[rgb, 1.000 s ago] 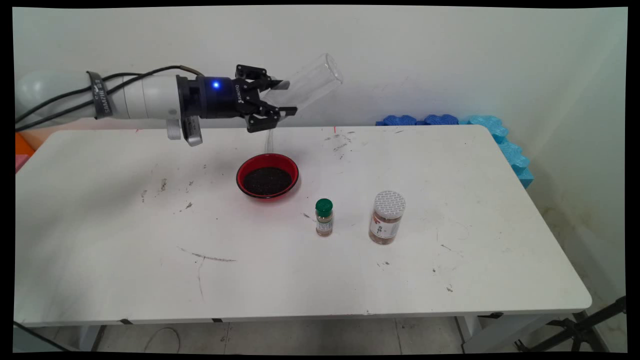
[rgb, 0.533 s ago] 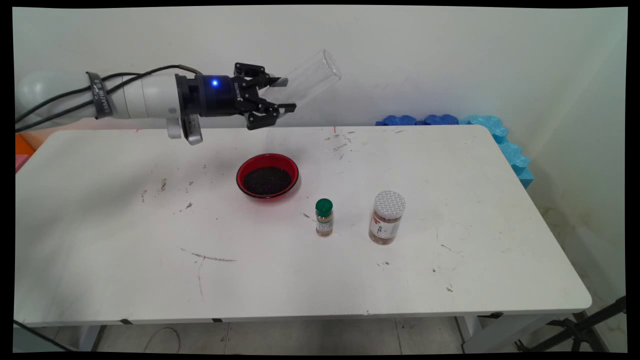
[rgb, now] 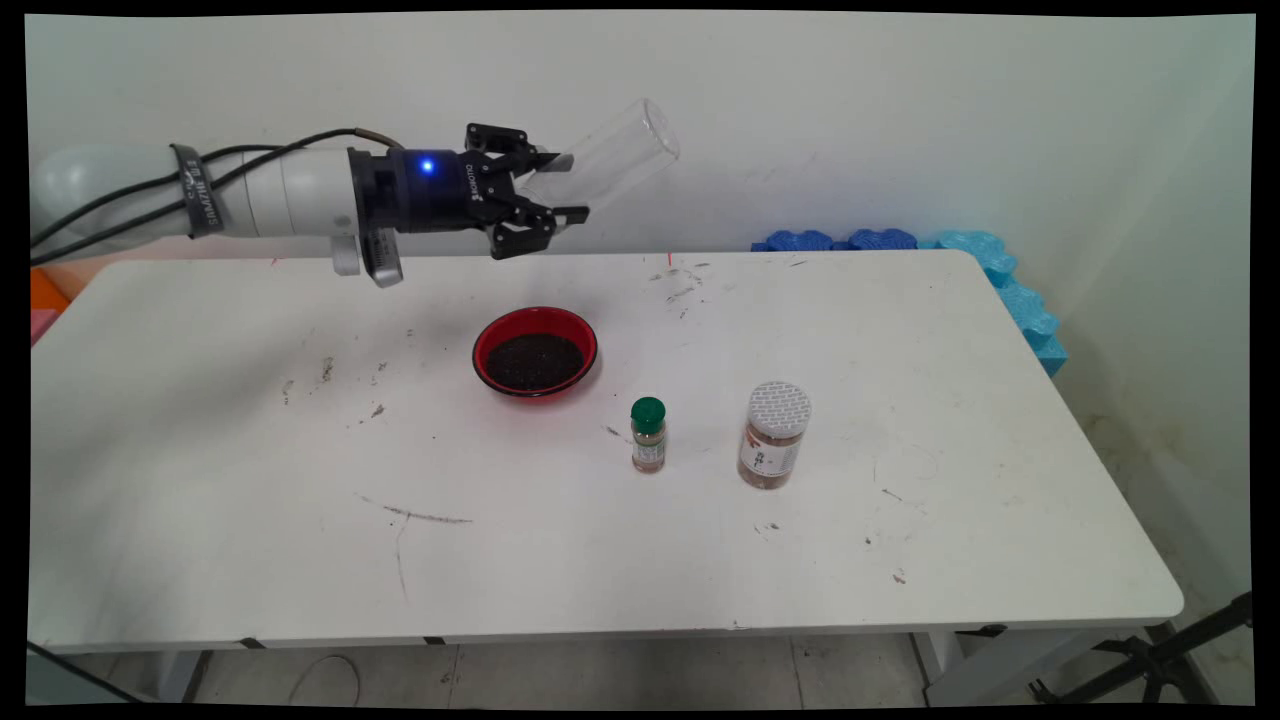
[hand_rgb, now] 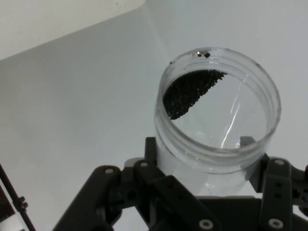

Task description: Pour the black seasoning powder in the red bowl

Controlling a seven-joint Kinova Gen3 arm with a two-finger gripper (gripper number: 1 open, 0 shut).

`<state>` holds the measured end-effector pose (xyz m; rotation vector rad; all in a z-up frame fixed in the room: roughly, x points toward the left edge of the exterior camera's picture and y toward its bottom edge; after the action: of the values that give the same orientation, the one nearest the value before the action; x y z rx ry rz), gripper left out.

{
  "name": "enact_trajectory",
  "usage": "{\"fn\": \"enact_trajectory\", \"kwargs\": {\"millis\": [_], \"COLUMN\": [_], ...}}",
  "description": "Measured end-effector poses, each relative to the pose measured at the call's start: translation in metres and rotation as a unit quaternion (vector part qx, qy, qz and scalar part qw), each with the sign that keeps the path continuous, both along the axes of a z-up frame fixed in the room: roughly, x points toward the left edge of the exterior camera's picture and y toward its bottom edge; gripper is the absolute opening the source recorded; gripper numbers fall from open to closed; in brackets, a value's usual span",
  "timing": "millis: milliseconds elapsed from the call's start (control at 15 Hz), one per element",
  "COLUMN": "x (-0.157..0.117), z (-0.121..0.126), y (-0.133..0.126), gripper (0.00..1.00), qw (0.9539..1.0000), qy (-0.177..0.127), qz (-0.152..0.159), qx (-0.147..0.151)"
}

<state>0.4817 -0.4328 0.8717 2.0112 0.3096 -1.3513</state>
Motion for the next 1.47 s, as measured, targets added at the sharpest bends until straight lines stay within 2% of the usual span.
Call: {"fn": "enact_trajectory", "kwargs": {"millis": [267,467,667,867,1133,1200,1267,1333,1467], "x": [0.004,0.008,0.013,0.015,0.016,0.017,0.017,0.017,0.018], "z": [0.002,0.004,0.007,0.011,0.017,0.019,0.020,0.022,0.027], "y": [0.002,0.006,0.010,0.014,0.019,0.020,0.020,0.021,0.022], "gripper": [0.00,0.00,0.00,0.00,0.00,0.00,0.00,0.00,0.00], "qw": [0.9987,0.9934,0.9811,0.9690,0.9478,0.9402,0.9350,0.9255,0.9020], "qy": [-0.042,-0.090,-0.147,-0.184,-0.232,-0.247,-0.256,-0.273,-0.308], "qz": [-0.016,-0.040,-0.072,-0.095,-0.126,-0.135,-0.140,-0.150,-0.171], "qx": [-0.025,-0.059,-0.102,-0.135,-0.179,-0.192,-0.201,-0.216,-0.250]}}
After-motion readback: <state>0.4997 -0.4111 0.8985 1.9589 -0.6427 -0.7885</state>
